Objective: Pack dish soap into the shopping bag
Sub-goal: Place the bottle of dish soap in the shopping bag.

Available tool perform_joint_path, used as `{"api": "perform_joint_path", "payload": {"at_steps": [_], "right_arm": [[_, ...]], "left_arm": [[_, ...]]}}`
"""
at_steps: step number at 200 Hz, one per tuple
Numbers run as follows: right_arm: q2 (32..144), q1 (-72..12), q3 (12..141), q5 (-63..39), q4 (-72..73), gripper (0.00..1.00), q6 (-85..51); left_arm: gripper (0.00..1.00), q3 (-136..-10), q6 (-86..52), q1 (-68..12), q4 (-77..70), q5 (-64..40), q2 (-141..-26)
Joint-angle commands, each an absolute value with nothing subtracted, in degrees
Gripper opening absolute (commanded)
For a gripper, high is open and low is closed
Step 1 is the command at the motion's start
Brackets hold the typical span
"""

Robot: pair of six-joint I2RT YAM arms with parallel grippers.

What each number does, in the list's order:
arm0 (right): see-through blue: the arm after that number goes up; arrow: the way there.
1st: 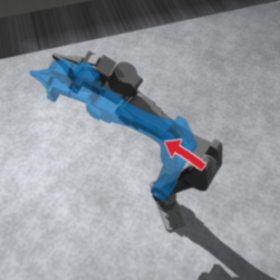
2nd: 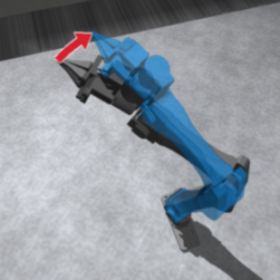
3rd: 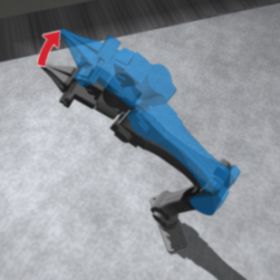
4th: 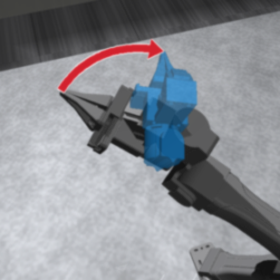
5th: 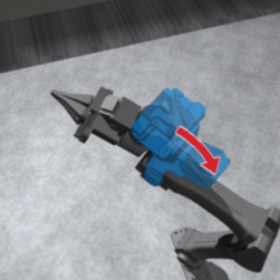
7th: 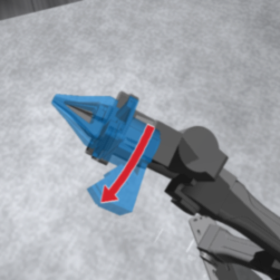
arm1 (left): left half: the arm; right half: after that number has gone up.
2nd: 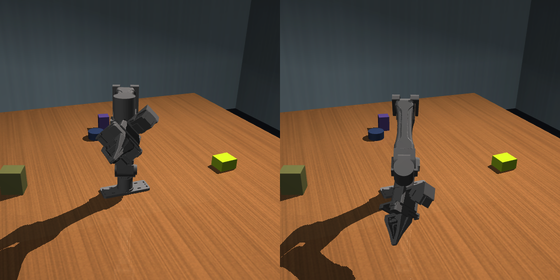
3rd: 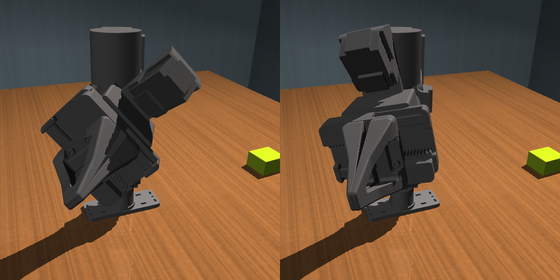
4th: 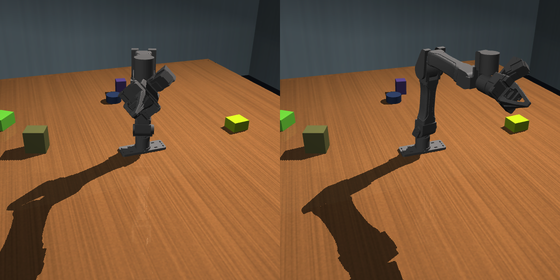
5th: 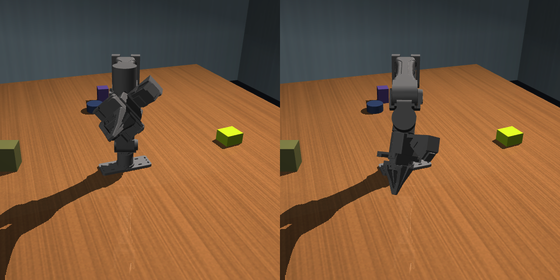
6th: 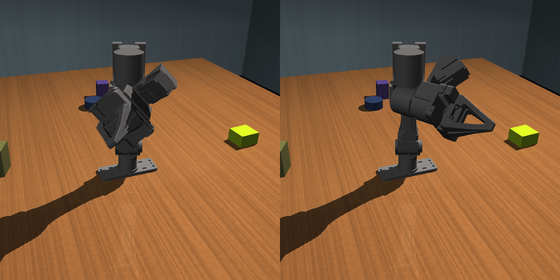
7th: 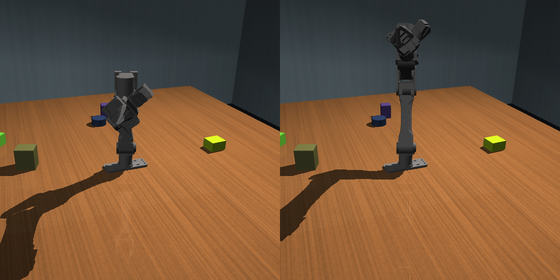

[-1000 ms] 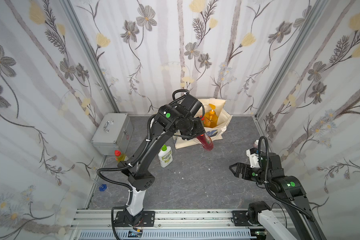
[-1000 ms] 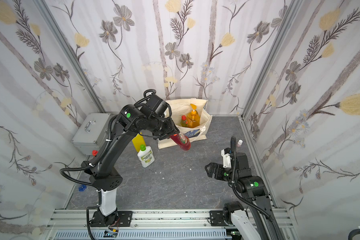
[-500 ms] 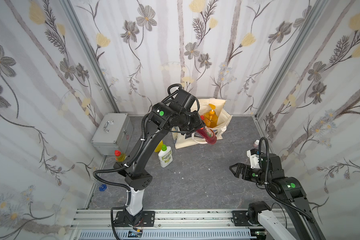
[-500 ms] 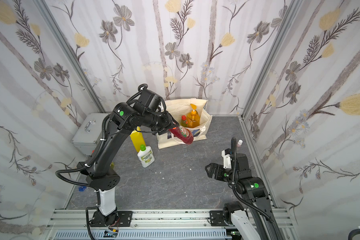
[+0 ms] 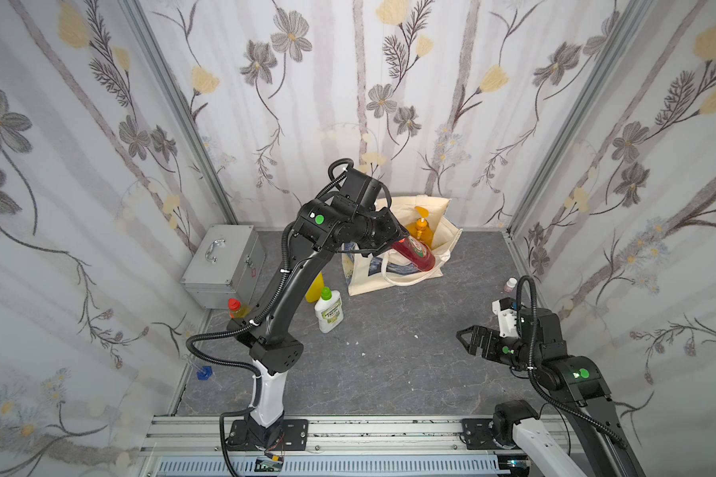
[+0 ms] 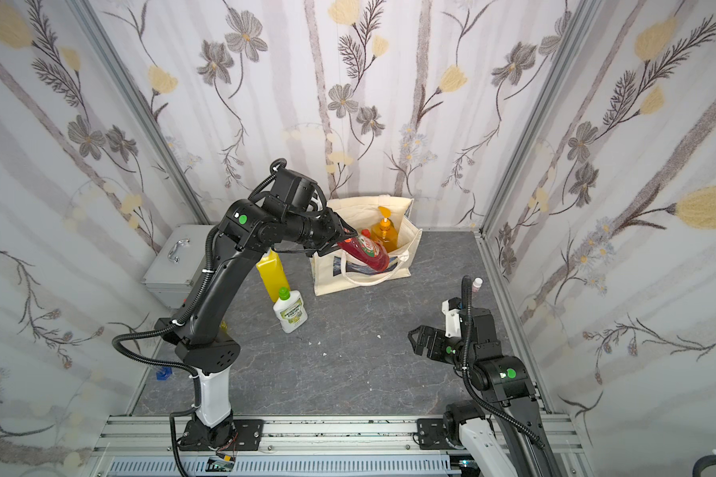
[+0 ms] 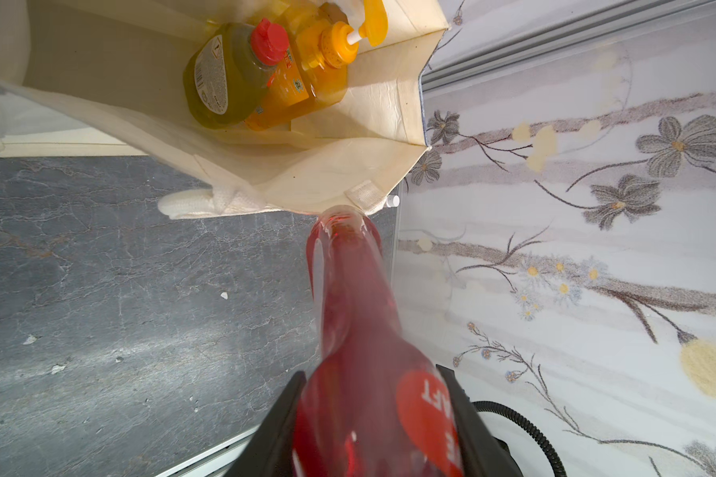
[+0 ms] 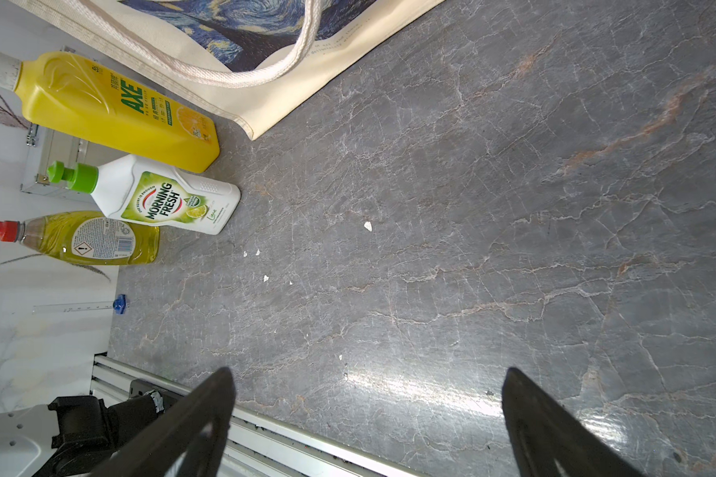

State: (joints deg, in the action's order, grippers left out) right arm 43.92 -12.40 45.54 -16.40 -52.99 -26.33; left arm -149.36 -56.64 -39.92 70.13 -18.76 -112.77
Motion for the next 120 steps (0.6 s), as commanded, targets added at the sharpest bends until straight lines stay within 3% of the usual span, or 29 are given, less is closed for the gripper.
{"api": "perform_joint_path", "payload": {"at_steps": [1, 120], "right_arm": [[43.9, -12.4, 45.4, -16.6, -52.2, 1.00, -27.0], [44.8, -12.5, 44.9, -16.4, -51.0, 1.00, -27.0]], "left_arm": [[0.31, -150.0, -57.1, -39.2, 61.6, -20.4, -112.7], [0.30, -150.6, -56.6, -33.8, 57.9, -21.7, -114.3]]}}
